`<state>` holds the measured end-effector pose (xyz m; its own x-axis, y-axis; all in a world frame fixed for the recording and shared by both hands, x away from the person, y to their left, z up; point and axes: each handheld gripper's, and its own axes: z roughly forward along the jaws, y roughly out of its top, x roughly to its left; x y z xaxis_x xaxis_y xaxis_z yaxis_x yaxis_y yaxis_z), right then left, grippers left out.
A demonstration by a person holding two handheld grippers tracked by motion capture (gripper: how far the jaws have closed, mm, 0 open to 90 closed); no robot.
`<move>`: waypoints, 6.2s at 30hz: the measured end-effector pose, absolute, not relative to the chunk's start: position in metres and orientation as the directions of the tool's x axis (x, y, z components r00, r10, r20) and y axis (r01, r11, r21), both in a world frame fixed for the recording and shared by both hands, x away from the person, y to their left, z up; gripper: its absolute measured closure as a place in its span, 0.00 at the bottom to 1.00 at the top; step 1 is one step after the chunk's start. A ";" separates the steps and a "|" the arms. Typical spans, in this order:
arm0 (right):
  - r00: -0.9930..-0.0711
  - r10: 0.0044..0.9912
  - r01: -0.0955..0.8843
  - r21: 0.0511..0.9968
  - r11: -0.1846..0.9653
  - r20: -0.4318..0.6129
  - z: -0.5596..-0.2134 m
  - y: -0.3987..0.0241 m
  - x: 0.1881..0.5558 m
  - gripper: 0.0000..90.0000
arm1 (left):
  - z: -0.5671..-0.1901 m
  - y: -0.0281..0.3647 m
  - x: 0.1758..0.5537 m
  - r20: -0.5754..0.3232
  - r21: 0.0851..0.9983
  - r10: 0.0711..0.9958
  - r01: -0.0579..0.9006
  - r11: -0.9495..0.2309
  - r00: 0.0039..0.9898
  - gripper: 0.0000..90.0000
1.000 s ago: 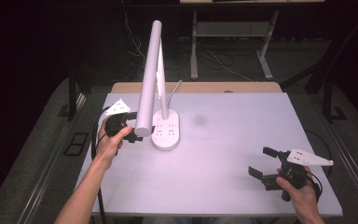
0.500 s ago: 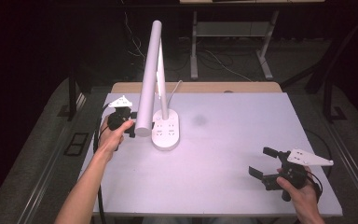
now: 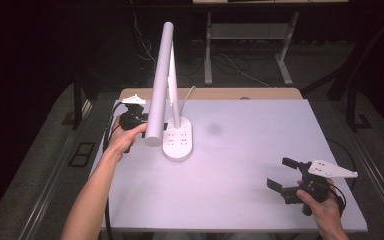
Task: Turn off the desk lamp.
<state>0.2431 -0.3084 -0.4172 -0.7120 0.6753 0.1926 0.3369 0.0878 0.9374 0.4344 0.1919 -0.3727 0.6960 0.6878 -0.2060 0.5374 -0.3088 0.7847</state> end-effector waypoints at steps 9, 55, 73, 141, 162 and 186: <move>-0.712 0.675 0.336 0.938 0.088 0.192 -0.417 -0.308 0.243 0.01 | -0.377 0.183 0.450 -0.191 0.759 0.710 0.561 -0.331 0.678 0.32; -0.712 0.677 0.336 0.937 0.094 0.187 -0.419 -0.310 0.244 0.01 | -0.413 0.159 0.480 -0.211 0.648 0.781 0.683 -0.338 0.587 1.00; -0.721 0.672 0.323 0.940 0.106 0.172 -0.417 -0.309 0.241 0.01 | -0.414 0.154 0.481 -0.227 0.621 0.788 0.708 -0.336 0.573 1.00; -0.723 0.671 0.319 0.941 0.114 0.164 -0.418 -0.306 0.243 0.01 | -0.383 0.195 0.393 -0.252 0.847 0.775 0.519 -0.113 0.580 0.15; -0.725 0.671 0.316 0.941 0.122 0.156 -0.418 -0.305 0.243 0.01 | -0.381 0.208 0.336 -0.250 0.905 0.749 0.423 -0.044 0.613 0.15; -0.728 0.669 0.312 0.941 0.130 0.149 -0.418 -0.305 0.242 0.01 | -0.384 0.202 0.280 -0.193 0.927 0.696 0.361 -0.102 0.691 0.15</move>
<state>0.2418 -0.3050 -0.4183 -0.7281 0.6690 0.1494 0.3124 0.1299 0.9410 0.2803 0.2019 -0.3844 0.6915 0.6963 -0.1925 0.3607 -0.1019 0.9271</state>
